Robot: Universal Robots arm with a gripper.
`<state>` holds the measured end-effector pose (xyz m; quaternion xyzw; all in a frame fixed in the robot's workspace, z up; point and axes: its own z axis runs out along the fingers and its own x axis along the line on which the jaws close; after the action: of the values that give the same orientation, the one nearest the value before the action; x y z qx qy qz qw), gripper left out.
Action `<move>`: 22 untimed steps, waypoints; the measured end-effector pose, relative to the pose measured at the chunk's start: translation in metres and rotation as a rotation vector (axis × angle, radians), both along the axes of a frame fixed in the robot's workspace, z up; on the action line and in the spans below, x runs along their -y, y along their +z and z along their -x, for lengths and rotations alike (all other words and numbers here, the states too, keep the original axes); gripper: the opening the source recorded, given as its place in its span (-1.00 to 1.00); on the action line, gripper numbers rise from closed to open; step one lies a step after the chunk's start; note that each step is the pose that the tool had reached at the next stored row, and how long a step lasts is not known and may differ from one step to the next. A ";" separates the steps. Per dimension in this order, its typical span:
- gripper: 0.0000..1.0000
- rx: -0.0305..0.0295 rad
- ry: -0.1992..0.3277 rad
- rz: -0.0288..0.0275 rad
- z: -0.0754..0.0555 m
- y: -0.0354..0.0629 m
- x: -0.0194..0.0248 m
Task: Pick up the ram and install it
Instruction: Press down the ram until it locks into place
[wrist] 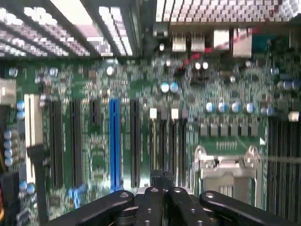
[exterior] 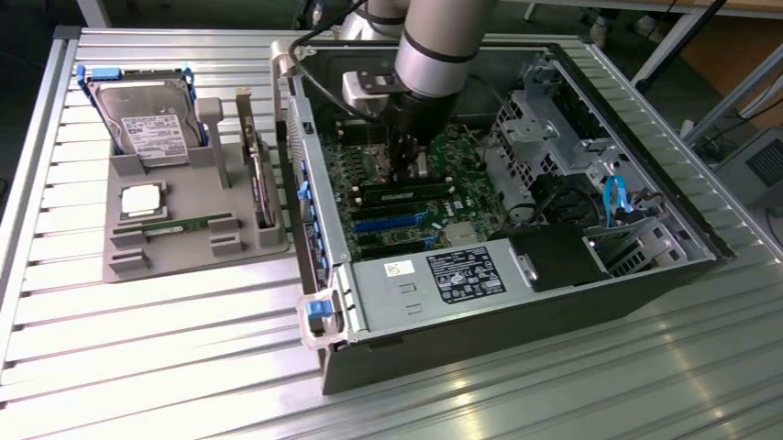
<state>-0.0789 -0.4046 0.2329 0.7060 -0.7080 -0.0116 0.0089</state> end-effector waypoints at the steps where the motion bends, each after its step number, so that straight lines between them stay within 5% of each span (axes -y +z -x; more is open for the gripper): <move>1: -0.80 0.0002 0.000 -0.0003 0.009 -0.0011 -0.0001; 8: -0.80 0.0015 0.000 -0.0002 0.016 0.0062 -0.0003; 15: -0.80 0.0007 0.000 0.0007 0.022 -0.0066 0.0013; 17: -0.80 0.0031 0.000 -0.0016 0.022 -0.0030 0.0010; 22: -0.80 0.0024 0.000 -0.0003 0.001 0.0065 0.0012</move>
<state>-0.0800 -0.4059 0.2394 0.7061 -0.7080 -0.0109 0.0079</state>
